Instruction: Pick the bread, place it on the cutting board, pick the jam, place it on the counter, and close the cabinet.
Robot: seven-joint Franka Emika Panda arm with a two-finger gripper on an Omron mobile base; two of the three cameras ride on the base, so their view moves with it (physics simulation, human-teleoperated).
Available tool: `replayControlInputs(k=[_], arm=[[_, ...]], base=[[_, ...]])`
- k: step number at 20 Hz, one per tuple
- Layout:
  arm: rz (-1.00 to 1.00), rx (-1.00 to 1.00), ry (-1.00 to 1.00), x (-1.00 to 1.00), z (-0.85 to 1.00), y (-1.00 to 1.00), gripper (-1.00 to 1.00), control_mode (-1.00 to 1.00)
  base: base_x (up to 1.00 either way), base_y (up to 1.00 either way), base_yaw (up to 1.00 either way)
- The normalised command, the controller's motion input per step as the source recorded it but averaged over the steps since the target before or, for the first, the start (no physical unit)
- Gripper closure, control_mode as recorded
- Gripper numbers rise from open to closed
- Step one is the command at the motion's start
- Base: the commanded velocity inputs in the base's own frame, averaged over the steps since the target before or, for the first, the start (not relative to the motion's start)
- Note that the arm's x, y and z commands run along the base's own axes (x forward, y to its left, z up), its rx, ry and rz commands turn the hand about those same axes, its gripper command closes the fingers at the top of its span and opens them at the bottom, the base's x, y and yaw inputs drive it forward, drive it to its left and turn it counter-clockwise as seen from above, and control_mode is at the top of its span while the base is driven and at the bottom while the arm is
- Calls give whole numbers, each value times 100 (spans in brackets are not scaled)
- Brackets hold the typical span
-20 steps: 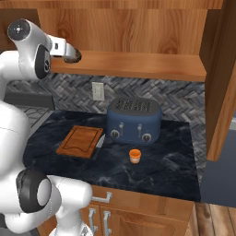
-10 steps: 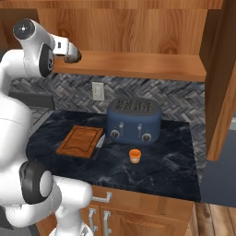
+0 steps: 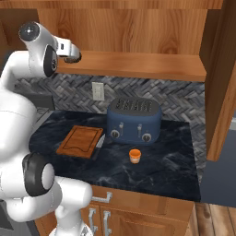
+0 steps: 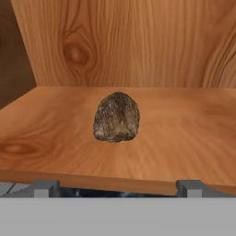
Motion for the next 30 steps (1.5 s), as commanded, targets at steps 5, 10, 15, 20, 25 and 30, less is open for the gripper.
replayControlInputs(k=[5, 10, 15, 20, 25, 30], arm=[[0, 0, 0, 28, -1, 7, -100, -100], [0, 0, 0, 27, 0, 4, -100, -100], [0, 0, 0, 24, 0, 0, -100, -100], [0, 0, 0, 24, -2, 1, -100, -100], [0, 0, 0, 26, -8, 5, -100, -100], [0, 0, 0, 24, -7, 3, -100, -100]], base=[[0, 0, 0], [0, 0, 0], [0, 0, 0], [0, 0, 0], [0, 0, 0], [0, 0, 0]])
